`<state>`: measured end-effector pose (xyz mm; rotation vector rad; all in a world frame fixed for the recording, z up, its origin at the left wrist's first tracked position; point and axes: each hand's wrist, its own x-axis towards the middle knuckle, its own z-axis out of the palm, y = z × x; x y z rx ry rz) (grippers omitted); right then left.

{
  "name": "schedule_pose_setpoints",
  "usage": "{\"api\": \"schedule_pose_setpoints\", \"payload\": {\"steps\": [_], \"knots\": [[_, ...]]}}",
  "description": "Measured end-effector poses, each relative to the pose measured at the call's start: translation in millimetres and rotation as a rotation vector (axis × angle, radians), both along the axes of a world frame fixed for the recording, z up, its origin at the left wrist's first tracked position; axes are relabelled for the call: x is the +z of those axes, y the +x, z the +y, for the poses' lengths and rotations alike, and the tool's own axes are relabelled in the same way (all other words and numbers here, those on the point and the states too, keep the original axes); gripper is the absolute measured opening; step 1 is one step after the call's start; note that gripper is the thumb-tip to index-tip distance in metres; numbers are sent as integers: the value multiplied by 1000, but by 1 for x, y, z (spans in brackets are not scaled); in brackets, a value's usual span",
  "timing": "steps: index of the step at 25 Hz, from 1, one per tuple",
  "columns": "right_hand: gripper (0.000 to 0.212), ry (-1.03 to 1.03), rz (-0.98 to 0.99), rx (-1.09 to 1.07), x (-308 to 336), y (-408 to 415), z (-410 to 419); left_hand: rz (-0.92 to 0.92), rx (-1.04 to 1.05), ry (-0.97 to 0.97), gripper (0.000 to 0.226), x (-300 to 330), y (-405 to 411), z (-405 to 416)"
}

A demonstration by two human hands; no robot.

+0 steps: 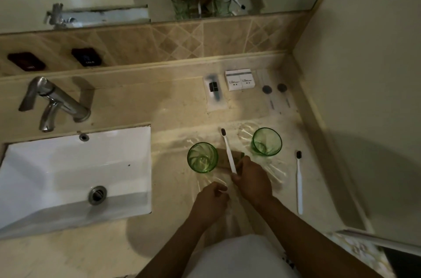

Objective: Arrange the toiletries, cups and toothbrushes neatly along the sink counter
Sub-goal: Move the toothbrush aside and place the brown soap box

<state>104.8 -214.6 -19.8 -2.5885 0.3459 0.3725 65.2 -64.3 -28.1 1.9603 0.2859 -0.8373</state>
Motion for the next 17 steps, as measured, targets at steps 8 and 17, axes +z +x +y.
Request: {"api": "schedule_pose_setpoints", "payload": {"steps": [8, 17], "knots": [[30, 45, 36, 80, -9, -23, -15, 6, 63, -32, 19, -9, 4, -1], [20, -54, 185, 277, -13, -53, -71, 62, 115, -51, 14, -9, 5, -6]]}}
